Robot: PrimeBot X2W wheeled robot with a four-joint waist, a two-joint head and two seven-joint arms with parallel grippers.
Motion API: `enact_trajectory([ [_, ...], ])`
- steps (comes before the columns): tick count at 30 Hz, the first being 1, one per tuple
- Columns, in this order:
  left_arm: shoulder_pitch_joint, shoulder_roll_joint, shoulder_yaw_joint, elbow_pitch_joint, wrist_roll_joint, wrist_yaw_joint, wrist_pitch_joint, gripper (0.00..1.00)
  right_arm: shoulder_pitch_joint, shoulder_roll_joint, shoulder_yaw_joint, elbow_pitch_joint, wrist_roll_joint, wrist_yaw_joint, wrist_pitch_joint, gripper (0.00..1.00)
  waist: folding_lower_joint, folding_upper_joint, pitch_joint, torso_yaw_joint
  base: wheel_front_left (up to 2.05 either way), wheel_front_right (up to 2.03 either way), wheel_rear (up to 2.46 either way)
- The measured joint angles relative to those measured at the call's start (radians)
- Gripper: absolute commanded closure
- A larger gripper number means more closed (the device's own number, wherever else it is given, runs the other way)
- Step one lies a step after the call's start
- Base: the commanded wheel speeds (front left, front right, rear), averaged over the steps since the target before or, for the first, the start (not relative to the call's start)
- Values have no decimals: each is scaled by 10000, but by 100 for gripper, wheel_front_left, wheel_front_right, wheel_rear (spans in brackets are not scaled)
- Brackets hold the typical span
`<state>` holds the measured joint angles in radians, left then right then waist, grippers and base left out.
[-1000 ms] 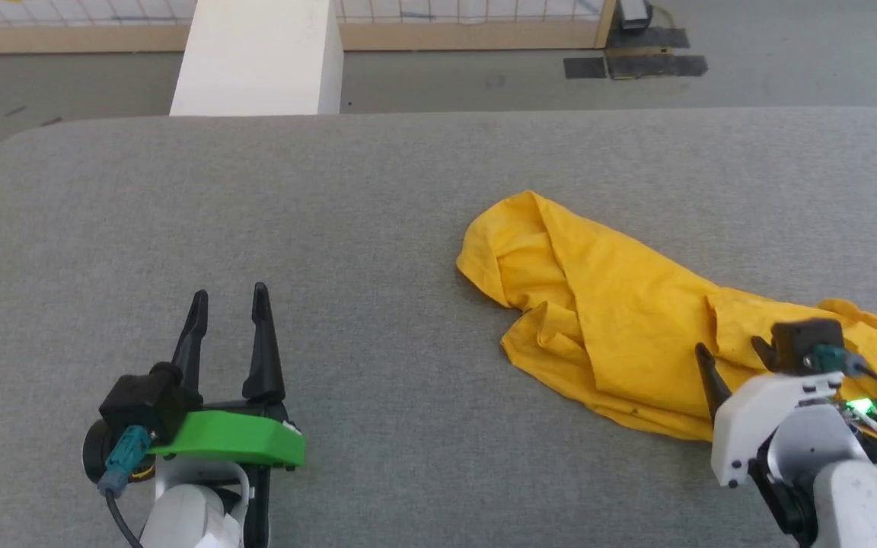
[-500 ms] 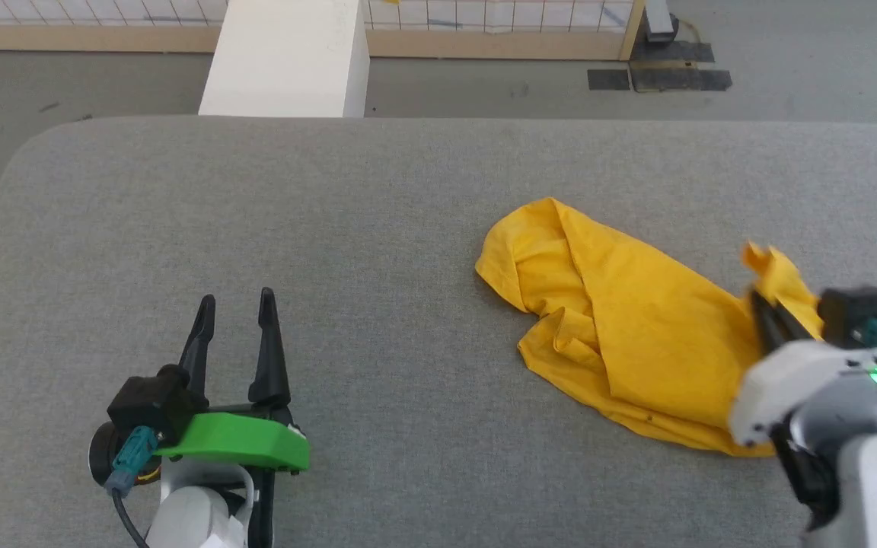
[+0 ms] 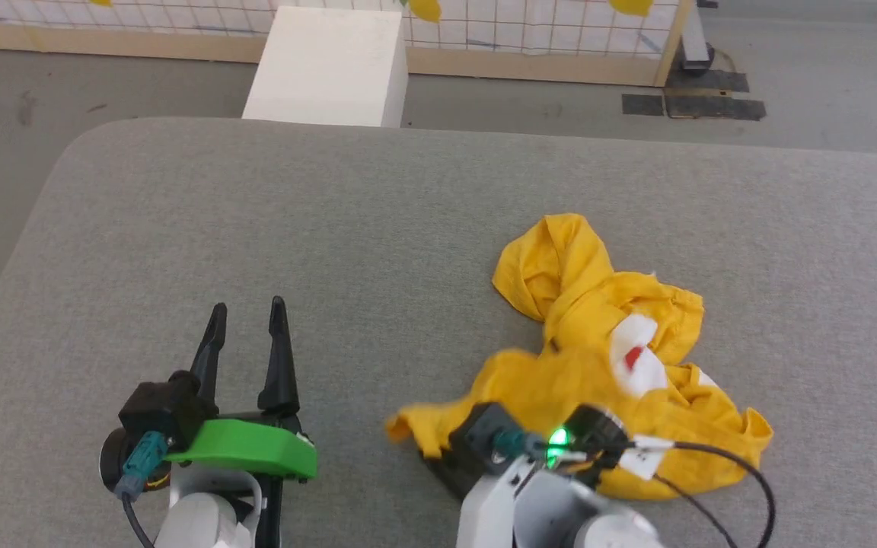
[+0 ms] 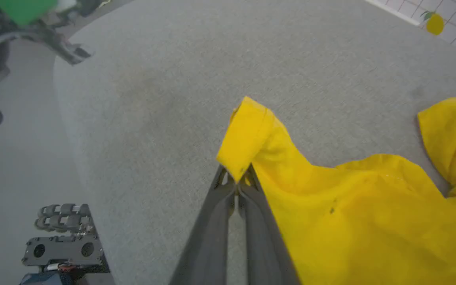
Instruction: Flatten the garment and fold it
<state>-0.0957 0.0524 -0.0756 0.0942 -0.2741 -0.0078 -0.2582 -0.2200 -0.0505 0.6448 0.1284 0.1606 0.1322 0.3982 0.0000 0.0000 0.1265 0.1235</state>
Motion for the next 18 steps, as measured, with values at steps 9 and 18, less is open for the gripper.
enact_trajectory([
  [9, 241, 2, 199, 150, 6, -15, 0, 0, 257, -290, -1162, -1152, 800, 0, -1381, 0, 0, 0, -179, -79, 0, 0, 0],
  [18, 244, 42, -531, 755, 410, -608, 113, 0, 1820, -109, -6435, -3076, -805, -2, -2800, 0, 0, 0, -257, -569, 0, 0, 0],
])
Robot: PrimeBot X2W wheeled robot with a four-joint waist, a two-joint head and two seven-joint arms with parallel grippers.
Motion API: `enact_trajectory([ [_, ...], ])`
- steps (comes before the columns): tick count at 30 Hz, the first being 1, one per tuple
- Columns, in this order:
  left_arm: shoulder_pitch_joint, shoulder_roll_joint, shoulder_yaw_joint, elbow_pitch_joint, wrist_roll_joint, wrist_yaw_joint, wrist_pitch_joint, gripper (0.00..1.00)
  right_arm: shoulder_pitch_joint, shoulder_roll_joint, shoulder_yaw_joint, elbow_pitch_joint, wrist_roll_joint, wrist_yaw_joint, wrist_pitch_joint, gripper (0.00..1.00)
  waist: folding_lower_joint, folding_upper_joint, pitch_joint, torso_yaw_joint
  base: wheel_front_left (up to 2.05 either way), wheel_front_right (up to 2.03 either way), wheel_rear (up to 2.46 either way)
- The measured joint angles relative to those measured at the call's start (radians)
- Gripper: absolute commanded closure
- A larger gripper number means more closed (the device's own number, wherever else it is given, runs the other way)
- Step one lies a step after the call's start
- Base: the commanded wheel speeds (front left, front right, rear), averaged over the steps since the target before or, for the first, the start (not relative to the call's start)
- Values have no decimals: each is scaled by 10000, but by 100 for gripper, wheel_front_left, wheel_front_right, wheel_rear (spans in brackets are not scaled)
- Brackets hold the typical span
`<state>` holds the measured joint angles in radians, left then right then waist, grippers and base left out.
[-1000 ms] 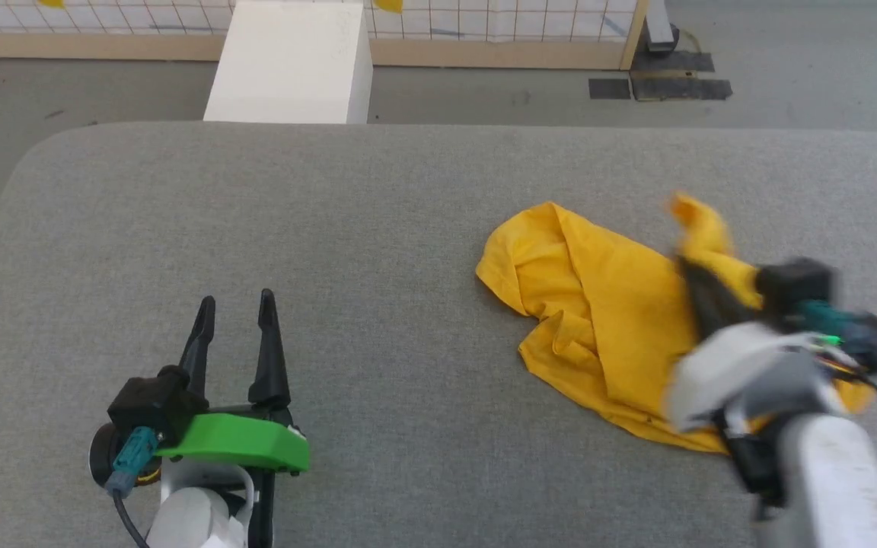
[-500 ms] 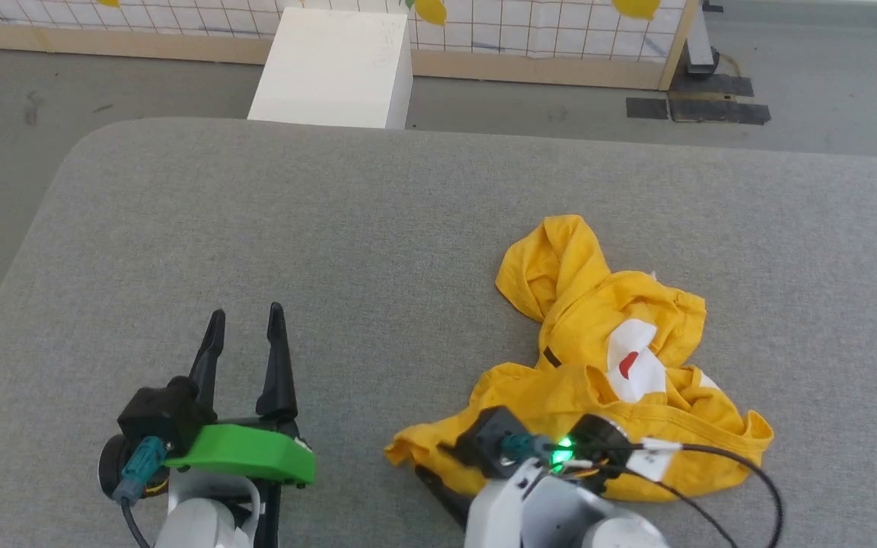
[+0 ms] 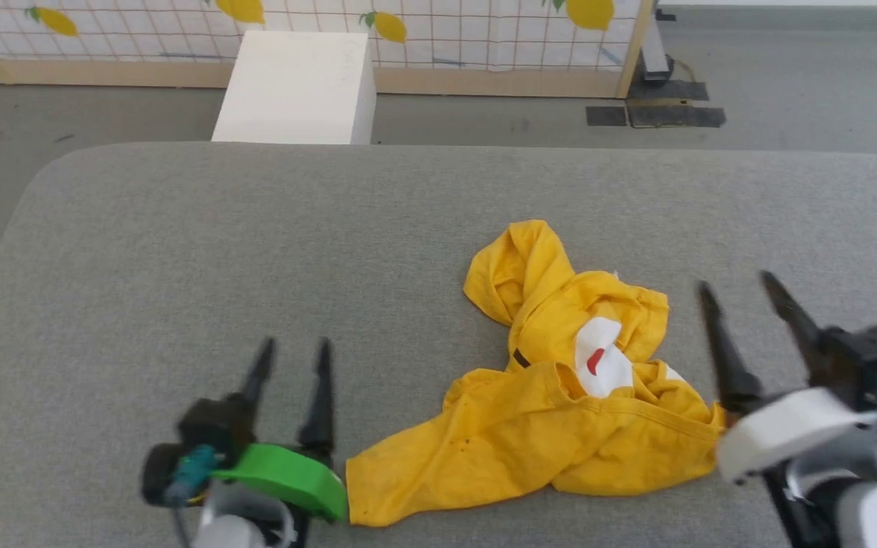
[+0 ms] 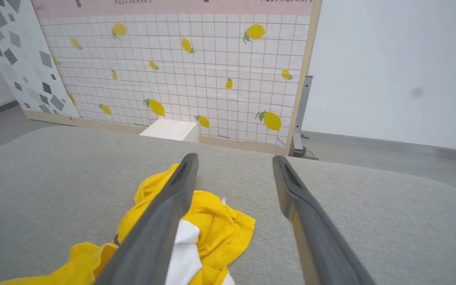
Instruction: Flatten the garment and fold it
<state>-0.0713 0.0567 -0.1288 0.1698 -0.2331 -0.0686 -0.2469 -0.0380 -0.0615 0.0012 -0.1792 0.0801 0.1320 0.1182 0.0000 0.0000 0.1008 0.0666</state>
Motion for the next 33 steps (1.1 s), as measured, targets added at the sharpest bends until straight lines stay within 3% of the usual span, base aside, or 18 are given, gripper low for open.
enact_trajectory([
  [5, -2, 328, -1327, 531, 224, -424, 1848, 0, 498, 67, -974, 65, 157, 0, 12, 0, 0, 0, 16, -200, 0, 0, 0],
  [10, 13, 999, -2383, 564, 169, -539, 4608, 0, 576, 84, -1085, 176, 548, 0, -58, 0, 0, 0, 55, -367, 0, 0, 0],
  [15, 56, 1327, -2717, 270, -42, -539, 7118, 0, 577, 94, -892, 261, 871, 0, -144, 0, 0, 0, 138, -456, 0, 0, 0],
  [16, 24, 1356, -2746, 176, -67, -539, 7415, 49, 577, 92, -857, 301, 930, 0, -151, 0, 0, 0, 155, -464, 0, 0, 0],
  [17, -10, 1383, -2765, 77, -86, -539, 7678, 78, 576, 92, -805, 345, 997, 0, -178, 0, 0, 0, 174, -474, 0, 0, 0],
  [18, -21, 1423, -2759, -15, -138, -539, 7841, 100, 576, 92, -752, 376, 1030, 0, -192, 0, 0, 0, 194, -487, 0, 0, 0],
  [22, -51, 1718, -2309, -261, -198, -184, 7260, 100, 568, 102, -683, 426, 1060, 0, -221, 0, 0, 0, 282, -508, 0, 0, 0],
  [28, -918, 2322, -157, -259, 198, 1697, 4765, 100, 534, 102, -715, 529, 1051, 0, -194, 0, 0, 0, 413, -438, 0, 0, 0],
  [33, -1326, 2403, 1009, 249, 171, 2688, 3540, 100, 532, 102, -717, 610, 1039, 0, 98, 0, 0, 0, 550, -406, 0, 0, 0],
])
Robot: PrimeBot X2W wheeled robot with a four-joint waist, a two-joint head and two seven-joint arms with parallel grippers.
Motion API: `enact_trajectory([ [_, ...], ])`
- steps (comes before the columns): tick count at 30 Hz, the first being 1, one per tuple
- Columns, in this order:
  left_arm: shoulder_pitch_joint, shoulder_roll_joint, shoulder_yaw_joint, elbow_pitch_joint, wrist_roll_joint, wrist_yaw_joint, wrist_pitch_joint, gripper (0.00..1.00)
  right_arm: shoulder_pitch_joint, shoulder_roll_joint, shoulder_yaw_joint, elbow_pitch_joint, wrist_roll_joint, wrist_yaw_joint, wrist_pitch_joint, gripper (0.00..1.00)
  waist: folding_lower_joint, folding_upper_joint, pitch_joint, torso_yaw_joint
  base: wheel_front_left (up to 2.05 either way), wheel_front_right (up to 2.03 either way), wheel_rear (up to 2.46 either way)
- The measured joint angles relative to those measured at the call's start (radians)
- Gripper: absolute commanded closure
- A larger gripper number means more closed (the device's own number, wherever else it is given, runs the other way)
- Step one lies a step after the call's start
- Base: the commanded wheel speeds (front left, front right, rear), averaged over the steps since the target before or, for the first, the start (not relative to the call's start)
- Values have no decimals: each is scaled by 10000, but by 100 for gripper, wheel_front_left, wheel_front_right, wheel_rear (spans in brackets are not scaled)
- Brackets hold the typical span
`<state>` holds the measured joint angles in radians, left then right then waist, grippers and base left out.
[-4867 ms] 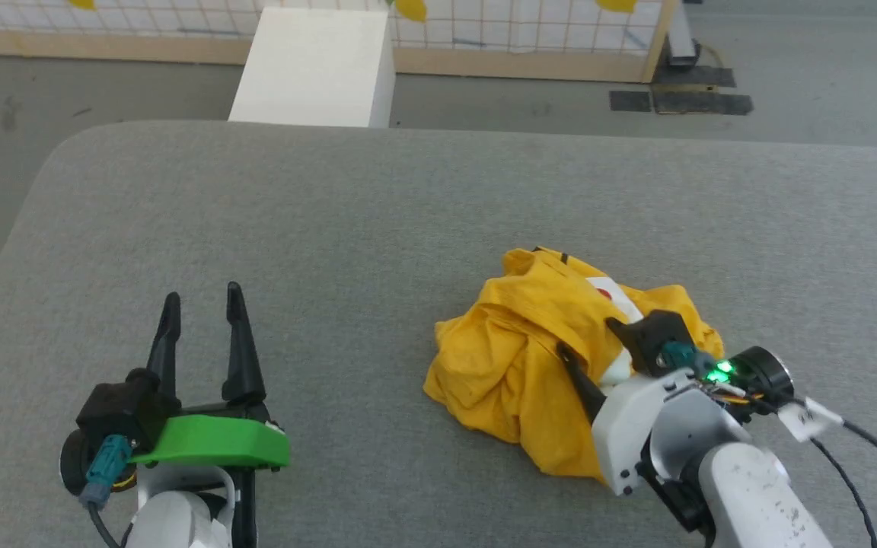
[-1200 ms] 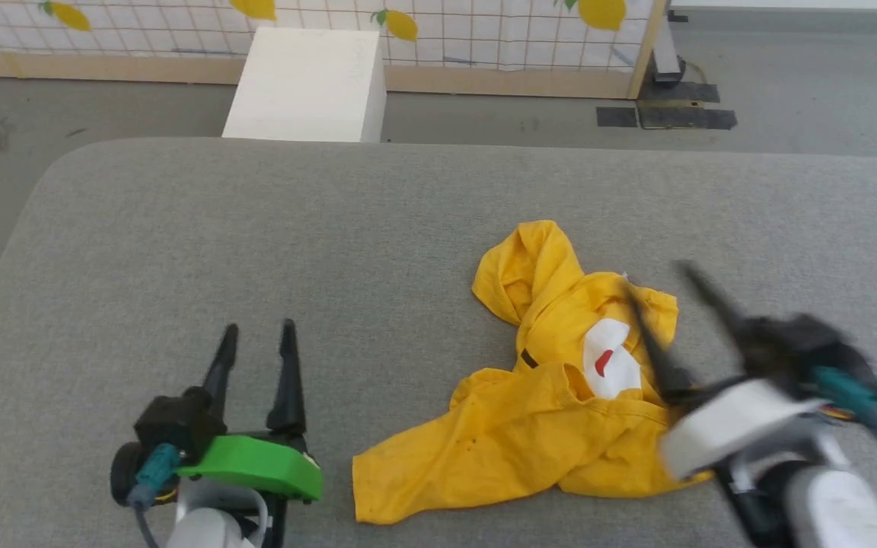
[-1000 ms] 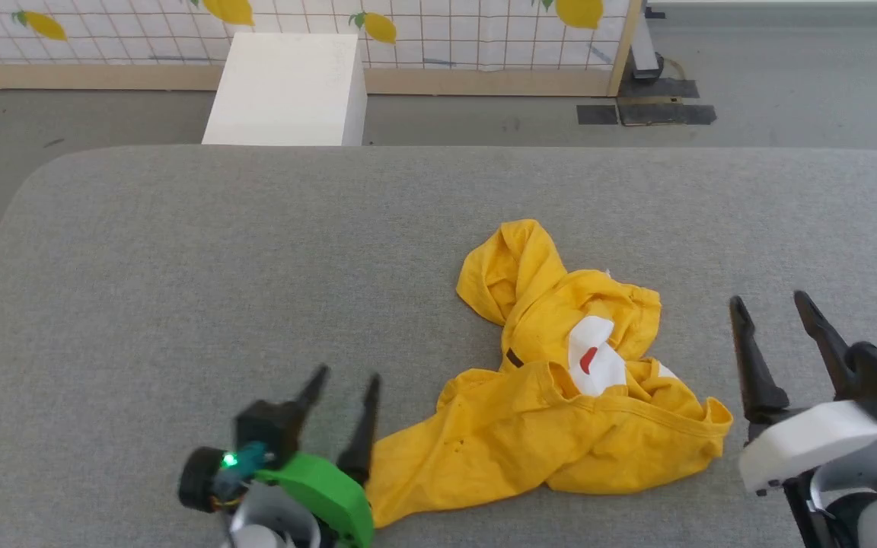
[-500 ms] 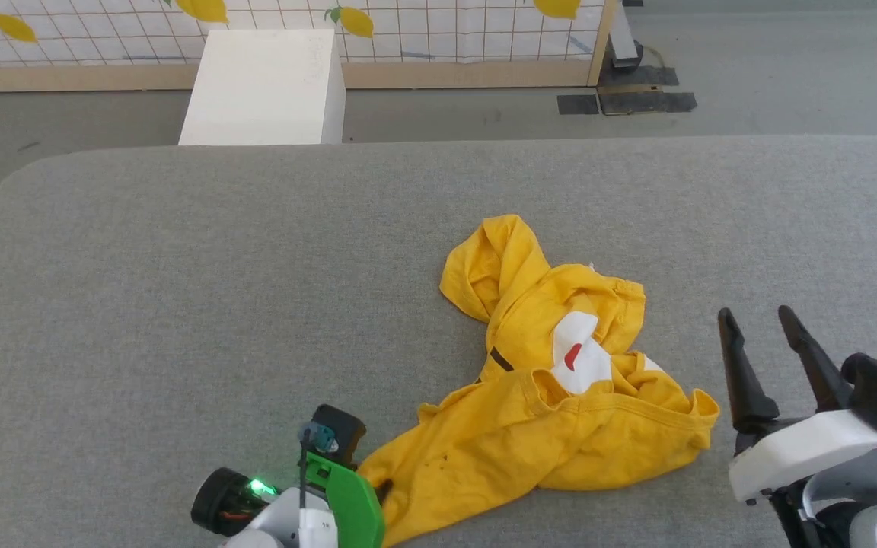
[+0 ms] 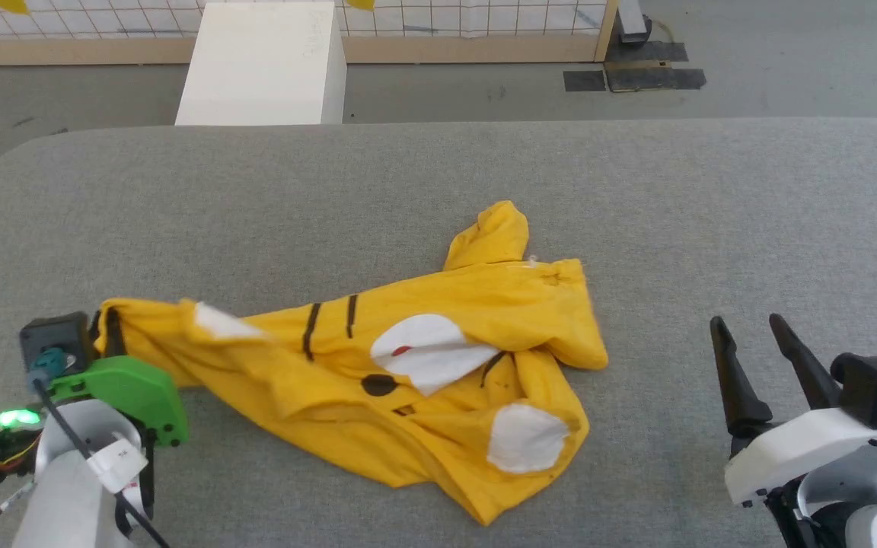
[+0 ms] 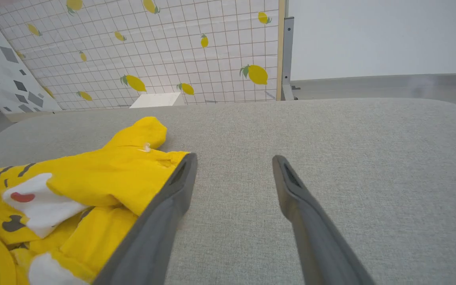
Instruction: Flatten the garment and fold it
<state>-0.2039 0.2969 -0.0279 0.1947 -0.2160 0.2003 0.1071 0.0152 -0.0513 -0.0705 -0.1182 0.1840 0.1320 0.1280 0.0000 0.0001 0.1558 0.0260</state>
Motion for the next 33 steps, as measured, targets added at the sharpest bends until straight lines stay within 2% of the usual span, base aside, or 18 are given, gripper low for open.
enact_trajectory([
  [1, 1, -13, 111, 148, -71, 119, -98, 100, 1, 0, 21, 29, -6, 0, 128, 0, 0, 0, 19, 11, 0, 0, 0],
  [2, 8, -56, 192, 282, -180, 138, -186, 66, 4, 0, 92, 54, -50, 0, 280, 0, 0, 0, 38, 21, 0, 0, 0],
  [3, 22, -104, 236, 385, -274, 136, -222, 9, 6, 0, 157, 79, -71, 0, 399, 0, 0, 0, 45, 31, 0, 0, 0],
  [4, 58, -192, 249, 508, -401, 119, -257, 0, 11, -2, 265, 109, -71, 0, 573, 0, 0, 0, 48, 43, 0, 0, 0],
  [8, 506, -694, 259, 731, -897, -52, -604, 0, 127, 0, 842, 215, -88, 0, 1400, 0, 0, 0, 16, 111, 0, 0, 0],
  [14, 1319, -1555, 629, 176, -1438, -59, -2742, 0, 450, 6, 1570, 391, -157, 0, 2038, 0, 0, 0, -96, 335, 0, 0, 0],
  [16, 1379, -1774, 591, 115, -1440, -226, -3340, 0, 448, 8, 1682, 639, -169, 0, 2102, 0, 0, 0, -98, 467, 0, 0, 0],
  [21, 1370, -2113, 299, -203, -1313, -675, -3607, 0, 272, 6, 1755, 1605, -370, 0, 2529, 0, 0, 0, -45, 884, 0, 0, 0],
  [26, 1361, -2337, 234, -627, -1147, -882, -3641, 0, -396, 8, 2057, 2474, -662, 0, 3037, 0, 0, 0, 53, 1325, 0, 0, 0],
  [27, 1362, -2343, 230, -635, -1127, -895, -3641, 0, -483, 4, 2128, 2581, -667, 0, 3129, 28, 0, 0, 73, 1386, 0, 0, 0],
  [28, 1363, -2351, 234, -644, -1095, -903, -3641, 0, -590, 8, 2188, 2690, -658, 0, 3237, 66, 0, 0, 98, 1449, 0, 0, 0],
  [29, 1365, -2360, 232, -637, -1093, -909, -3641, 0, -701, 6, 2249, 2767, -652, 0, 3363, 88, 0, 0, 127, 1499, 0, 0, 0],
  [30, 1367, -2372, 238, -633, -1089, -932, -3641, 0, -813, 10, 2263, 2821, -654, 0, 3461, 100, 0, 0, 163, 1529, 0, 0, 0],
  [33, 1365, -2397, 284, -633, -1089, -943, -3641, 0, -1087, 15, 2000, 2824, -836, 2, 3505, 100, 0, 0, 255, 1552, 0, 0, 0],
])
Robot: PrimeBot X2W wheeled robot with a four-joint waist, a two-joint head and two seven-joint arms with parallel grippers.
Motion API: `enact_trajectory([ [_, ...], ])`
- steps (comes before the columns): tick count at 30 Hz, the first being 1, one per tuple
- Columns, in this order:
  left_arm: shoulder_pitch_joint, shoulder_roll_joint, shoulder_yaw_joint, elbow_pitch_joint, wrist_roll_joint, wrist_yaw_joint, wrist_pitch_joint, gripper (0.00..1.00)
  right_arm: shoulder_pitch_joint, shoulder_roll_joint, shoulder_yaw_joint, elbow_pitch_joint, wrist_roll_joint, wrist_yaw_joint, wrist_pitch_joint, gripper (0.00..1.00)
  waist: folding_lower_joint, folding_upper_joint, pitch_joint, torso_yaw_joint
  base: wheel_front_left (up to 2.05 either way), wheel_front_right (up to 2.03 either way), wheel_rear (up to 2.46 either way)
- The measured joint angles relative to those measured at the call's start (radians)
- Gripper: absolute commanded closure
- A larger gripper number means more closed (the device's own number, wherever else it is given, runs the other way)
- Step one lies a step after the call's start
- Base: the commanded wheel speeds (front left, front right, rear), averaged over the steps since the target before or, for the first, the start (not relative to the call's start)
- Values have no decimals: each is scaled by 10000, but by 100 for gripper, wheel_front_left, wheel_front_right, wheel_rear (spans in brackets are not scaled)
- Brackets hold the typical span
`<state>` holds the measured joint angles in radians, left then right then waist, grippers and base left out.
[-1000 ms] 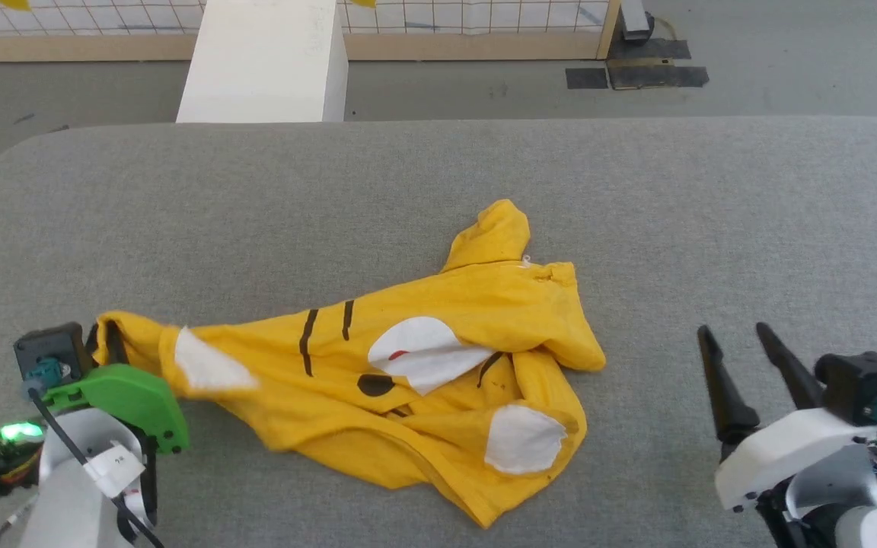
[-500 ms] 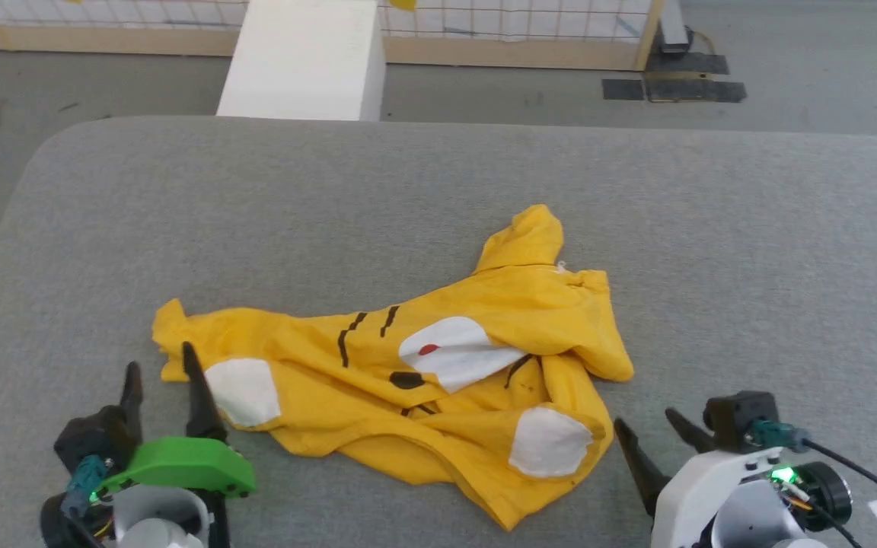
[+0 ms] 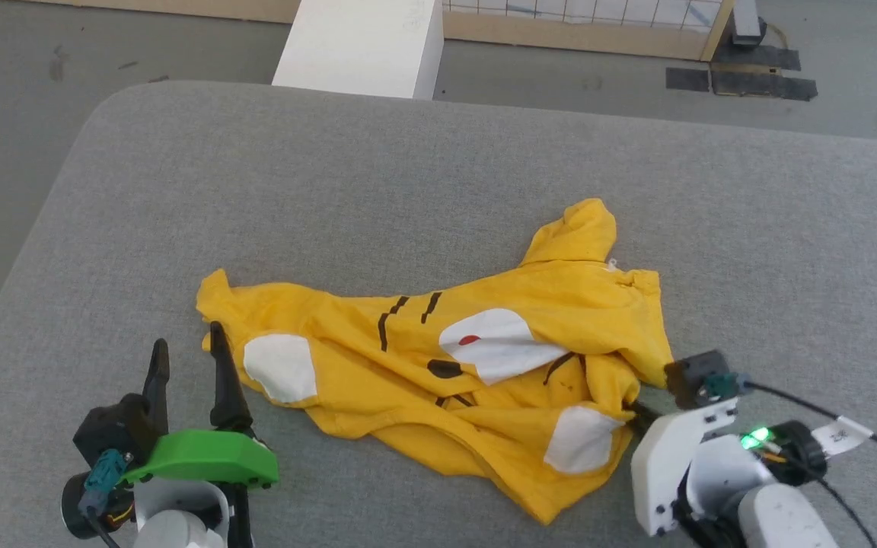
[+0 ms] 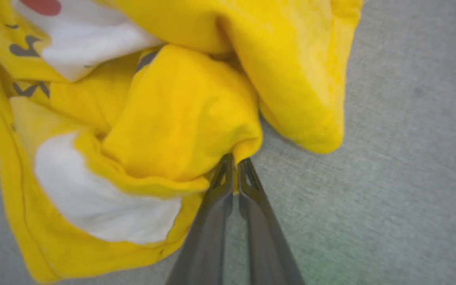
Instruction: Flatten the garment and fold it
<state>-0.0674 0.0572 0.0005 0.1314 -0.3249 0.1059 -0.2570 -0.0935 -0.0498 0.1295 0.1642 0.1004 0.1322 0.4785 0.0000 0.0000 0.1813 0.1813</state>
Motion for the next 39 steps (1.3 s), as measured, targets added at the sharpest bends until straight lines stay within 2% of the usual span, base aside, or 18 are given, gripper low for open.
enact_trajectory([
  [5, -2, -15, 61, 75, 2, -52, 0, 0, -249, 15, -1237, -932, -940, 2, -945, 100, 0, 0, 0, -128, 0, 0, 0],
  [10, -1, -29, -33, 184, 0, -81, -2, 0, -174, 13, -3154, -2562, -1521, 2, -1448, 100, 0, 0, -141, -332, 0, 0, 0],
  [13, 0, -36, -73, 230, -2, -81, -2, 0, 274, 6, -4395, -3193, -1471, 2, -1490, 100, 0, 0, -224, -497, 0, 0, 0],
  [17, 1, -38, -119, 393, 0, -190, -2, 0, 1136, -12, -5430, -2955, -686, 0, -1099, 100, 0, 0, -307, -758, 0, 0, 0],
  [22, 3, -12, -470, 826, 17, -619, 96, 0, 1559, 0, -5450, -1776, 274, 0, -825, 100, 0, 0, -352, -1087, 0, 0, 0],
  [23, 6, 27, -596, 894, 31, -744, 247, 0, 1559, -2, -5444, -1515, 397, 0, -811, 80, 0, 0, -362, -1148, 0, 0, 0],
  [24, 7, 88, -742, 941, 59, -888, 477, 0, 1562, -2, -5407, -1279, 518, 0, -773, 36, 0, 0, -375, -1205, 0, 0, 0],
  [25, 11, 159, -844, 963, 96, -982, 704, 0, 1569, 0, -5358, -1141, 558, 0, -740, 0, 0, 0, -388, -1246, 0, 0, 0],
  [28, 151, 487, -1170, 842, 305, -1174, 1687, 0, 1573, 6, -5300, -899, 690, 0, -844, 0, 0, 0, -452, -1359, 0, 0, 0],
  [34, 996, 1035, -1799, -46, 238, -1549, 4422, 0, 1639, 4, -5507, -1168, 562, 0, -1816, 0, 0, 0, -558, -1560, 0, 0, 0],
  [39, 1359, 1170, -2019, -752, -123, -1592, 5701, 0, 1749, 0, -5733, -1459, 476, 0, -2414, 0, 0, 0, -563, -1727, 0, 0, 0],
])
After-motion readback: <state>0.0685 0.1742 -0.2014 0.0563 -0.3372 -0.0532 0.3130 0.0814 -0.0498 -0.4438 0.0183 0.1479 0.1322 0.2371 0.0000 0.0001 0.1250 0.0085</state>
